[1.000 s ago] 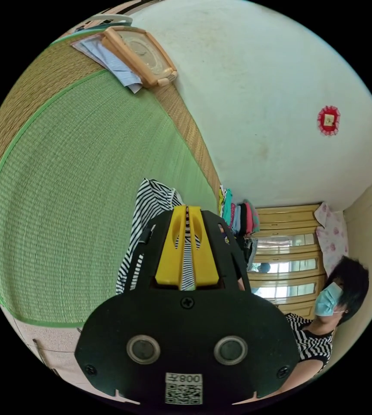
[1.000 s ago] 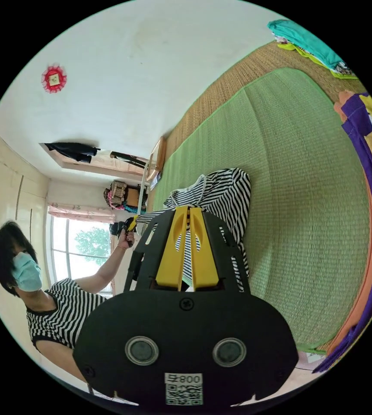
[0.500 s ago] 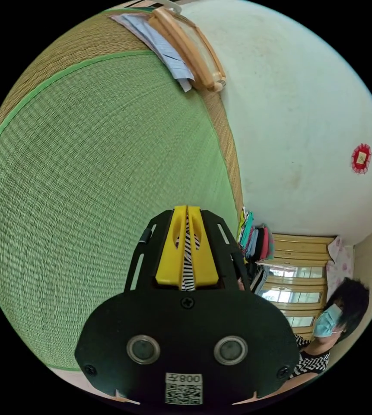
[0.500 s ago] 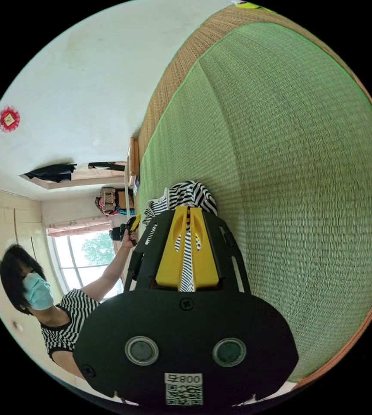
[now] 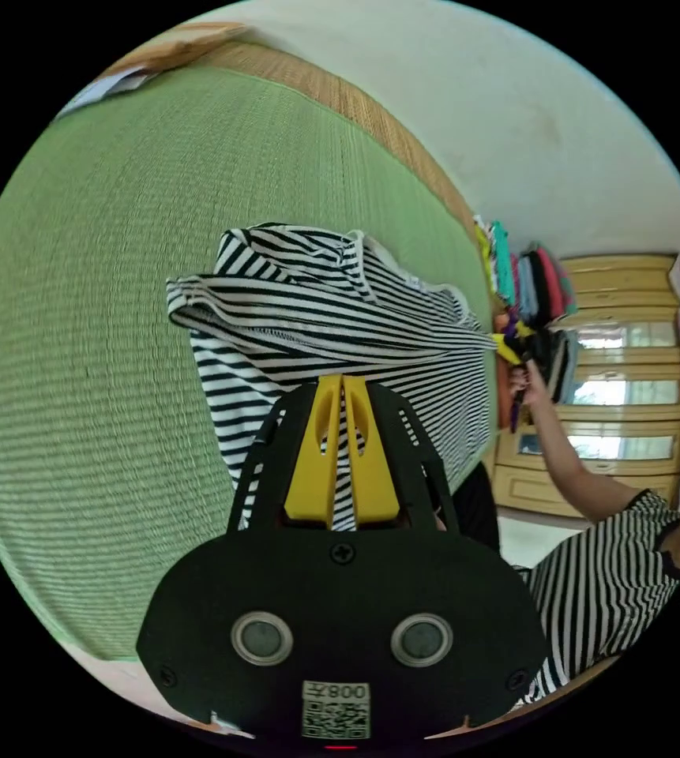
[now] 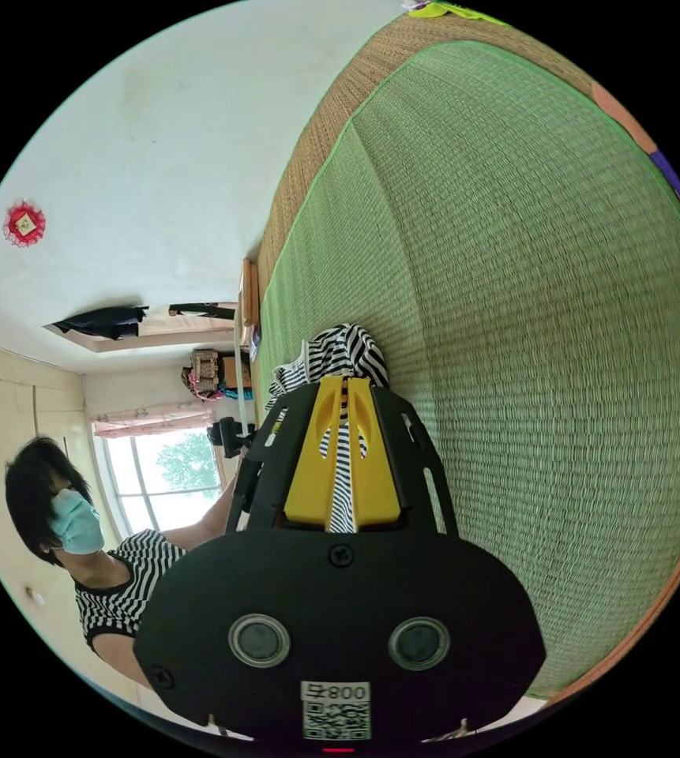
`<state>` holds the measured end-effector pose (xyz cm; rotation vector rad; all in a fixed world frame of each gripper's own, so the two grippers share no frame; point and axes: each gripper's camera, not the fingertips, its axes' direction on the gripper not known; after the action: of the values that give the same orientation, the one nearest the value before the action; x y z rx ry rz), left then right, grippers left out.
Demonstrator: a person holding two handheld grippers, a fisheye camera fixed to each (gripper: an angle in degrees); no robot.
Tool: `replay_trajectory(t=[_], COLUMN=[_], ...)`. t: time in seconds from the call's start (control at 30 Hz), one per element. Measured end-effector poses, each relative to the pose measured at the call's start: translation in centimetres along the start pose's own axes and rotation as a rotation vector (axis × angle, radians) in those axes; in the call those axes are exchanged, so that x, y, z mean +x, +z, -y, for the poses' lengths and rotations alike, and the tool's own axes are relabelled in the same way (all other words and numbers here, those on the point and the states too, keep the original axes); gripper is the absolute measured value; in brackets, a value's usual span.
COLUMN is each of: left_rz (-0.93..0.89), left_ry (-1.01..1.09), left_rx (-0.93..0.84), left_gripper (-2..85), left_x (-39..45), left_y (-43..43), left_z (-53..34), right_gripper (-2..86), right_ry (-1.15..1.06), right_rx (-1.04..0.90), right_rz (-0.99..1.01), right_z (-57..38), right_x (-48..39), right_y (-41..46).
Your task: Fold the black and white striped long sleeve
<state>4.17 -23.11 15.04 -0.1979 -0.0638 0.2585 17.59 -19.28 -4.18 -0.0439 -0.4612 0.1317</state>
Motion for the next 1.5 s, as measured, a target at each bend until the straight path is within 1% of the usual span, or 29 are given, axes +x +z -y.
replay_trajectory(t=[0.07,0.17,0.27,0.4,0.53,0.6,0.67,0.7,0.77,0.8,0.87,0.97,1.07,1.17,1.33,1.5], left_rz=[0.044,0.045,0.109,0.123,0.128,0.106,0.094,0.115,0.178,0.210,0.236,0.275,0.271,0.284,0.318,0.308], left_ry=[0.009,0.022,0.028,0.026,0.036,0.089,0.158,0.201,0.245,0.271,0.286,0.288,0.277,0.267,0.271,0.229], left_rx=[-0.006,0.017,0.017,0.067,0.071,0.078,0.055,0.026,-0.014,-0.039,-0.066,-0.083,-0.069,-0.047,-0.003,0.054], left_gripper=[0.2,0.2,0.1,0.2,0.2,0.3,0.4,0.5,0.8,0.8,0.9,0.8,0.5,0.3,0.2,0.1], left_x=[0.5,1.0,1.3,1.6,1.9,2.9,4.2,5.1,6.1,6.5,6.9,7.0,6.9,7.2,7.6,7.1], left_y=[0.6,1.3,2.1,2.7,3.1,3.4,4.3,5.2,6.5,7.4,8.4,9.6,10.0,10.0,9.8,9.2], left_z=[1.4,3.4,5.3,7.6,9.4,10.1,10.2,10.1,9.8,9.7,9.7,10.0,10.9,11.9,13.5,14.8], right_gripper=[0.9,0.9,1.1,1.4,2.1,2.8,4.2,4.6,6.4,6.9,7.2,7.0,6.6,5.1,1.2,0.3], right_ry=[-0.009,-0.016,-0.023,-0.026,-0.032,-0.072,-0.172,-0.205,-0.327,-0.359,-0.481,-0.592,-0.656,-0.693,-0.708,-0.720], right_rx=[-0.005,-0.002,-0.004,-0.002,0.014,0.013,-0.033,-0.053,-0.142,-0.154,-0.204,-0.264,-0.328,-0.328,-0.291,-0.240], right_rz=[-0.013,-0.004,-0.010,-0.026,-0.087,-0.114,-0.201,-0.233,-0.388,-0.424,-0.529,-0.621,-0.690,-0.746,-0.768,-0.785], right_z=[0.6,1.3,1.6,1.7,1.8,1.5,0.7,0.4,-1.0,-1.4,-3.0,-4.5,-5.2,-5.1,-4.2,-3.1], right_x=[-0.4,-0.6,-0.8,-1.1,-1.8,-3.1,-6.0,-6.9,-10.0,-10.7,-12.9,-14.3,-14.8,-15.1,-15.6,-16.8], right_y=[0.7,1.7,2.6,3.6,4.4,5.3,8.2,9.3,14.4,15.7,20.6,25.8,30.5,33.5,35.6,36.7])
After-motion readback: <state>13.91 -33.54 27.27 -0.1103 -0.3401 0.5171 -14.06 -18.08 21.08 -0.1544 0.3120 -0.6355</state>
